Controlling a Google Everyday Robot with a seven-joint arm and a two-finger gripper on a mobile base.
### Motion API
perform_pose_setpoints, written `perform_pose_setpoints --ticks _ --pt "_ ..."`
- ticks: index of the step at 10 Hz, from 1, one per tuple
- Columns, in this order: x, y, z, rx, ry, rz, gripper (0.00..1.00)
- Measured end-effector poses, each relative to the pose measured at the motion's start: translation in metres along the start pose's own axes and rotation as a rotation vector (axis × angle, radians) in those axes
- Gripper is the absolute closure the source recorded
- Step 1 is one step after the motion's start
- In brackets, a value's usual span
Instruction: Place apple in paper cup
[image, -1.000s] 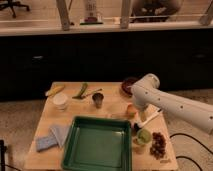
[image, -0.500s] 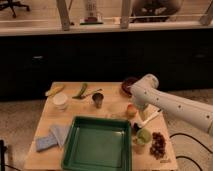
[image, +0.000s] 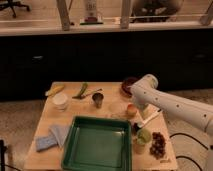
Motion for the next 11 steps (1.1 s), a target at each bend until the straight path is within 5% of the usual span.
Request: perform_pose_setpoints --ticks 11 --pt "0.001 -0.018 0.016 0.051 -0.107 -0.055 0.2"
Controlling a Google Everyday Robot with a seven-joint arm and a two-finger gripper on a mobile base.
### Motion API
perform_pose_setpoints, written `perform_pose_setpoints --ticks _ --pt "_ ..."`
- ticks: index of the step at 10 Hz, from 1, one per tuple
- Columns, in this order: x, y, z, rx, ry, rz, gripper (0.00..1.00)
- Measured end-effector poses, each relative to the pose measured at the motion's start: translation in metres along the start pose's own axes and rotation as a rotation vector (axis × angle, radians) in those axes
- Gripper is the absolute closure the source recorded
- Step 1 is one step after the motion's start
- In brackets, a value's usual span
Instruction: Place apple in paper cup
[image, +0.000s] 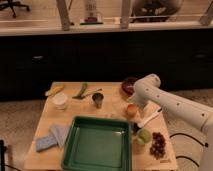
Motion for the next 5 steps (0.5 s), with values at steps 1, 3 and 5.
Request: perform_pose_setpoints --ticks 1,3,5 --pt "-0.0014 0.0001 0.0025 -0.003 -0.01 -0.008 0.2" --pt "-0.0043 -0.0008 0.0062 -0.006 -0.027 -0.024 0.2" --pt "-0.0076 -0.0029 0.01 -0.006 -0.039 -0.041 0.28"
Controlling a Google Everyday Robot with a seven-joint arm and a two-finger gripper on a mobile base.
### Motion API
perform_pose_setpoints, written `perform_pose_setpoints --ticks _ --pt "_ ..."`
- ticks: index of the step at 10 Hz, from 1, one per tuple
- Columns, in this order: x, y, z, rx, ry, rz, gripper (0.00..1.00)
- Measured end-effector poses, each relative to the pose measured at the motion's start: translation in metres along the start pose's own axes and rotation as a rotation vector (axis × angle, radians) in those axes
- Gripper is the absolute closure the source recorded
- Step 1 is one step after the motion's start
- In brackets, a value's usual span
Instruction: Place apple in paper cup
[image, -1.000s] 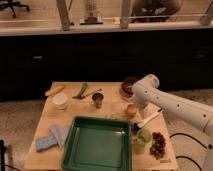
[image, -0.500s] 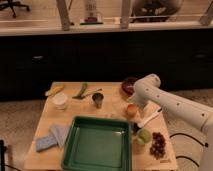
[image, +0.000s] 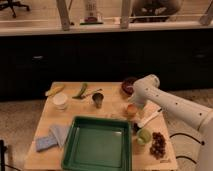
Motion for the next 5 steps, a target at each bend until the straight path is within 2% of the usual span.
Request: perform_pose_setpoints --ticks 1,4,5 --pt "-0.0021 -0.0015 0.0028 0.0 -0.007 -0.011 0.4" --pt "-0.004 -0.0026 0.0063 -0.002 -0.019 -0.028 0.67" --pt "-0.0045 -0.0036 0.0073 0.001 -0.022 -0.034 0.8"
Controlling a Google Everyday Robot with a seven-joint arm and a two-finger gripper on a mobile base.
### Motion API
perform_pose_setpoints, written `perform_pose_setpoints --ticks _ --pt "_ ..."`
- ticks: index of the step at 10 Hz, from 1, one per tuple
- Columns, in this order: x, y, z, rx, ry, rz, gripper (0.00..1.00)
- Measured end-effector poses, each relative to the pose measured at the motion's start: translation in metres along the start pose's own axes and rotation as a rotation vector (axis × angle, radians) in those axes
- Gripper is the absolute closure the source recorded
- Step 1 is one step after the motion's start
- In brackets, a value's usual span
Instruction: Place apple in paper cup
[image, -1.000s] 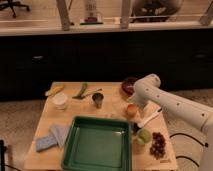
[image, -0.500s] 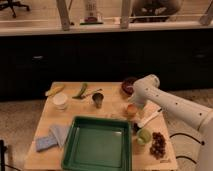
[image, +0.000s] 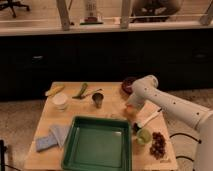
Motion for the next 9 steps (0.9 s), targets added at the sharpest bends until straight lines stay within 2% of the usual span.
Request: perform_pose_setpoints --ticks 1,3,6,9 --pt "-0.001 -0.002 -0.001 0.005 0.0 -0.006 0.88" --pt "-0.005 -0.005 -0.007 0.021 -0.006 -0.024 1.0" --pt "-0.011 -0.015 -0.02 0.042 -0.009 -0.061 1.0" --pt "-0.016 -0.024 -0.032 0.042 -0.004 -0.093 1.0"
